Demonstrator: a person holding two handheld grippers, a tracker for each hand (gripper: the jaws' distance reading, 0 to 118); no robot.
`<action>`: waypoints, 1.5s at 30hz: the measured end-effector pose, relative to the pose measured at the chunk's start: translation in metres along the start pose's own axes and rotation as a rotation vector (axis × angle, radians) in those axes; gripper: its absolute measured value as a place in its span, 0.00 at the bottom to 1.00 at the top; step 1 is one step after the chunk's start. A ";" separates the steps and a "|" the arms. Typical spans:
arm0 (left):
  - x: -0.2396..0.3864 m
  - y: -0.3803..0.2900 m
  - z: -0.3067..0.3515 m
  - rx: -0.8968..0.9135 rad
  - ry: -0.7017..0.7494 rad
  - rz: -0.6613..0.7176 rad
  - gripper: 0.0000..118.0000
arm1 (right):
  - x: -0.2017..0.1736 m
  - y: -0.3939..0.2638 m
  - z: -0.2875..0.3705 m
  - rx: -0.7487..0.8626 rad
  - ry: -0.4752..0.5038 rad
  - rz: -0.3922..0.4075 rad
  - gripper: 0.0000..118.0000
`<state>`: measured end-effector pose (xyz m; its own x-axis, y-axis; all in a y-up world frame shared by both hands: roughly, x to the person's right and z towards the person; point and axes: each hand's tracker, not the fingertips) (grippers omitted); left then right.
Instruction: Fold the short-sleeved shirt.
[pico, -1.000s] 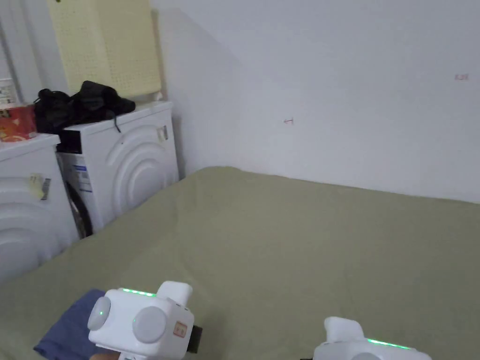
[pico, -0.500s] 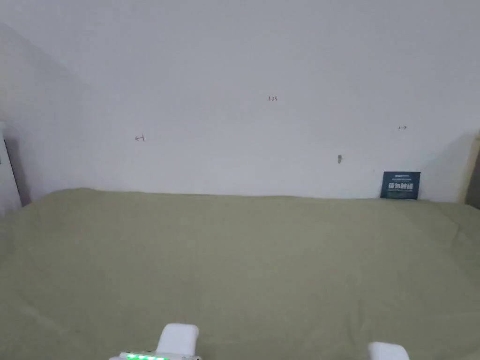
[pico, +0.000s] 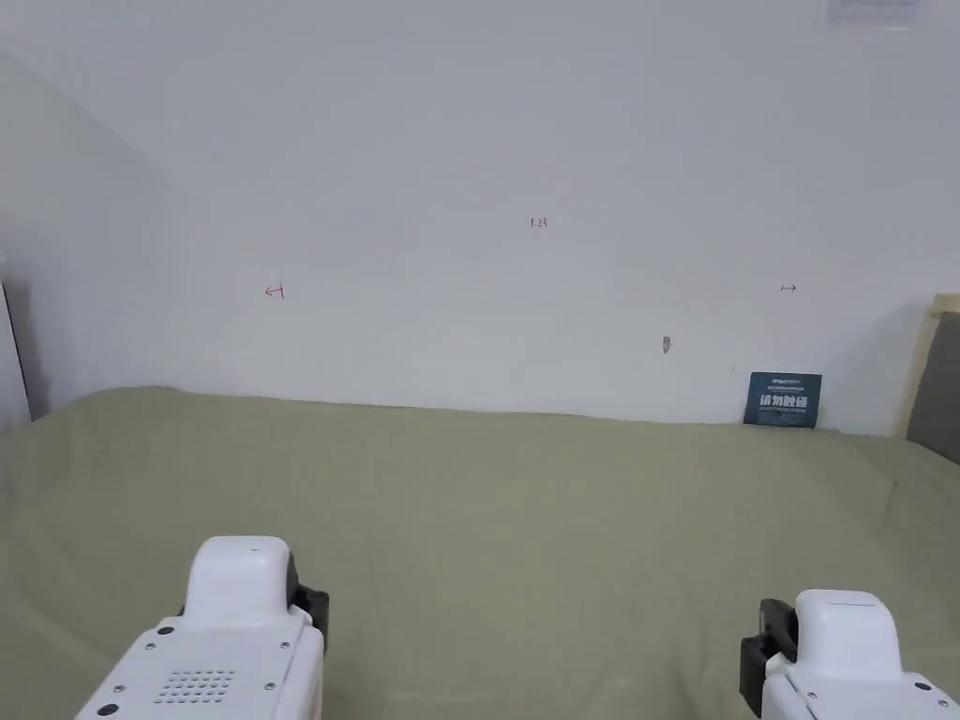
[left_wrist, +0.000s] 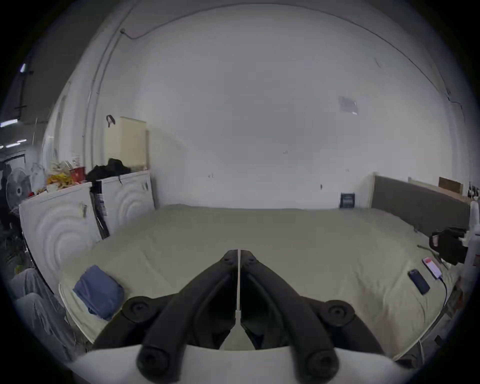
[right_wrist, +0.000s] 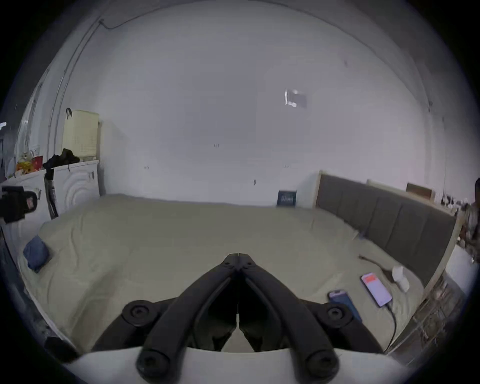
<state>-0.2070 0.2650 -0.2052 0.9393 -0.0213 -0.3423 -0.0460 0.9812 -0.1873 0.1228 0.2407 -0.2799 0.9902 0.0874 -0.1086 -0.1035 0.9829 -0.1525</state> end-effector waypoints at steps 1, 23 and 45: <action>-0.003 0.000 0.001 0.020 -0.002 0.016 0.11 | 0.000 0.001 -0.002 -0.009 0.005 -0.006 0.00; -0.006 -0.007 0.001 0.050 -0.050 -0.004 1.00 | -0.021 0.002 0.004 0.106 0.052 0.038 1.00; -0.010 -0.004 0.001 0.048 -0.045 0.036 1.00 | -0.024 0.013 0.012 0.107 0.076 0.018 1.00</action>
<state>-0.2157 0.2613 -0.2005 0.9519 0.0223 -0.3057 -0.0652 0.9893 -0.1306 0.0989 0.2533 -0.2680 0.9779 0.0964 -0.1853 -0.1065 0.9933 -0.0451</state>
